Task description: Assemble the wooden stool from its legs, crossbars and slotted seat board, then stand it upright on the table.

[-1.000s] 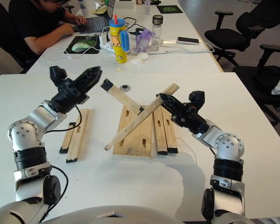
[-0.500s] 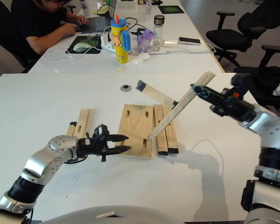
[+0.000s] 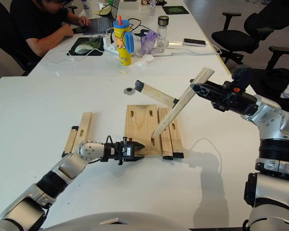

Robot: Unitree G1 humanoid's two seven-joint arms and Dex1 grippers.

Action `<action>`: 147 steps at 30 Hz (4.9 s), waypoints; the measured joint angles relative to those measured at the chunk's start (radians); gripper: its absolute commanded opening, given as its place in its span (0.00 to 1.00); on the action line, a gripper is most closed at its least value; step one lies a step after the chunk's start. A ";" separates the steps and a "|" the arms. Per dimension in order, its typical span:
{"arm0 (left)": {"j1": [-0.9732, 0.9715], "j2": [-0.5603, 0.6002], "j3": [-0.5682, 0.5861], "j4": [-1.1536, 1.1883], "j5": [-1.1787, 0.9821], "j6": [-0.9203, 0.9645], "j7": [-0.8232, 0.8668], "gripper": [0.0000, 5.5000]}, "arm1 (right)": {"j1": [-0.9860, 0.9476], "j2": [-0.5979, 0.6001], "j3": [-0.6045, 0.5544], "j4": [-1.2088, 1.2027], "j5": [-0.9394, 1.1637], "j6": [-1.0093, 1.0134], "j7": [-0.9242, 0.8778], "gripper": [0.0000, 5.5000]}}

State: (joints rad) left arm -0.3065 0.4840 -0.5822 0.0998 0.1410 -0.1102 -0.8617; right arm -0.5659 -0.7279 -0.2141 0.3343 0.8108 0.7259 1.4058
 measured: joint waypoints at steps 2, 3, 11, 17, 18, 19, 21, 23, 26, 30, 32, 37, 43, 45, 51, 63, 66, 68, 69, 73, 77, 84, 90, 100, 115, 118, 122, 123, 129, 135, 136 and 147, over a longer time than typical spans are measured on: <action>-0.009 0.000 0.005 0.018 -0.002 0.000 -0.006 0.38 | 0.000 0.018 0.032 -0.005 -0.023 -0.026 0.011 0.37; -0.014 0.001 0.010 0.027 -0.005 0.000 -0.014 0.38 | -0.001 0.029 0.044 -0.011 -0.036 -0.038 0.017 0.37; -0.074 0.049 0.023 0.136 -0.044 -0.109 -0.101 0.38 | -0.074 0.104 0.151 0.072 -0.148 -0.176 0.085 0.37; -0.093 0.052 0.026 0.196 -0.067 -0.165 -0.126 0.38 | -0.146 0.148 0.190 0.157 -0.220 -0.268 0.125 0.37; -0.093 0.052 0.026 0.199 -0.071 -0.167 -0.126 0.38 | -0.161 0.154 0.194 0.173 -0.236 -0.284 0.129 0.37; -0.093 0.052 0.026 0.202 -0.072 -0.168 -0.127 0.38 | -0.174 0.157 0.202 0.188 -0.250 -0.299 0.140 0.37; -0.093 0.052 0.026 0.209 -0.072 -0.174 -0.128 0.38 | -0.201 0.168 0.228 0.213 -0.269 -0.347 0.158 0.37; -0.093 0.052 0.026 0.218 -0.072 -0.180 -0.128 0.38 | -0.227 0.178 0.253 0.229 -0.294 -0.394 0.174 0.37; -0.093 0.052 0.026 0.219 -0.072 -0.184 -0.128 0.38 | -0.255 0.183 0.280 0.252 -0.312 -0.436 0.196 0.37; -0.091 0.052 0.026 0.219 -0.072 -0.188 -0.124 0.38 | -0.293 0.183 0.310 0.275 -0.327 -0.457 0.204 0.37; -0.090 0.052 0.026 0.219 -0.072 -0.188 -0.123 0.38 | -0.300 0.183 0.322 0.288 -0.332 -0.476 0.204 0.37; -0.082 0.052 0.026 0.219 -0.072 -0.192 -0.109 0.38 | -0.283 0.174 0.371 0.245 -0.336 -0.533 0.204 0.37; -0.058 0.052 0.028 0.207 -0.073 -0.194 -0.076 0.38 | -0.229 0.114 0.395 0.174 -0.333 -0.559 0.206 0.37; -0.047 0.052 0.029 0.203 -0.074 -0.193 -0.064 0.38 | -0.219 0.100 0.400 0.164 -0.333 -0.559 0.206 0.37; -0.020 0.050 0.037 0.184 -0.101 -0.153 -0.057 0.38 | -0.117 0.086 0.408 0.020 -0.331 -0.576 0.166 0.37; 0.003 0.033 0.056 0.169 -0.121 -0.064 -0.042 0.38 | -0.170 0.147 0.450 0.122 -0.331 -0.564 0.115 0.46; 0.003 0.007 0.055 0.168 -0.121 -0.058 -0.035 0.38 | -0.092 0.216 0.499 0.211 -0.437 -0.541 0.029 0.55; 0.003 -0.003 0.054 0.168 -0.122 -0.058 -0.026 0.38 | -0.083 0.252 0.497 0.231 -0.448 -0.541 0.000 0.58; 0.004 -0.007 0.053 0.168 -0.122 -0.057 -0.015 0.38 | -0.087 0.257 0.490 0.231 -0.450 -0.547 -0.011 0.58; 0.011 -0.035 0.054 0.169 -0.121 -0.025 0.043 0.38 | -0.096 0.234 0.461 0.220 -0.500 -0.595 -0.042 0.58; 0.030 -0.066 0.062 0.166 -0.121 -0.005 0.096 0.38 | -0.074 0.118 0.466 0.181 -0.598 -0.616 -0.040 0.58; 0.059 -0.077 0.071 0.150 -0.120 0.007 0.145 0.38 | 0.174 0.019 0.340 -0.024 -0.573 -0.444 -0.189 0.58; 0.063 -0.080 0.073 0.143 -0.121 0.011 0.165 0.38 | 0.380 0.270 0.290 -0.382 -0.631 -0.161 -0.675 0.58; 0.080 -0.083 0.075 0.121 -0.120 0.053 0.190 0.38 | 0.538 0.631 0.234 -0.894 -0.709 0.473 -1.160 0.58; 0.099 -0.101 0.072 0.084 -0.118 0.111 0.222 0.38 | 0.500 0.570 0.361 -0.888 -0.726 0.637 -1.228 0.58; 0.100 -0.109 0.072 0.079 -0.115 0.122 0.226 0.38 | 0.491 0.531 0.381 -0.852 -0.736 0.639 -1.245 0.58; 0.102 -0.119 0.072 0.073 -0.109 0.134 0.231 0.38 | 0.461 0.501 0.390 -0.825 -0.748 0.637 -1.257 0.58; 0.102 -0.120 0.072 0.072 -0.109 0.137 0.232 0.38 | 0.455 0.495 0.390 -0.812 -0.752 0.628 -1.257 0.58; 0.100 -0.128 0.072 0.072 -0.107 0.146 0.233 0.38 | 0.415 0.489 0.390 -0.735 -0.762 0.567 -1.264 0.58; 0.063 -0.168 0.059 0.089 -0.090 0.193 0.235 0.38 | 0.396 0.492 0.389 -0.672 -0.763 0.504 -1.274 0.46; 0.060 -0.172 0.056 0.089 -0.088 0.199 0.238 0.38 | 0.396 0.493 0.389 -0.664 -0.764 0.492 -1.275 0.43; 0.091 -0.172 0.069 0.062 -0.062 0.181 0.253 0.38 | 0.442 0.576 0.225 -0.618 -0.683 0.157 -1.256 0.39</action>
State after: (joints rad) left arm -0.2152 0.3120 -0.5133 0.1614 0.0789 0.0708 -0.6090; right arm -0.1241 -0.1515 0.0105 -0.2839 0.1275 0.8825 0.1494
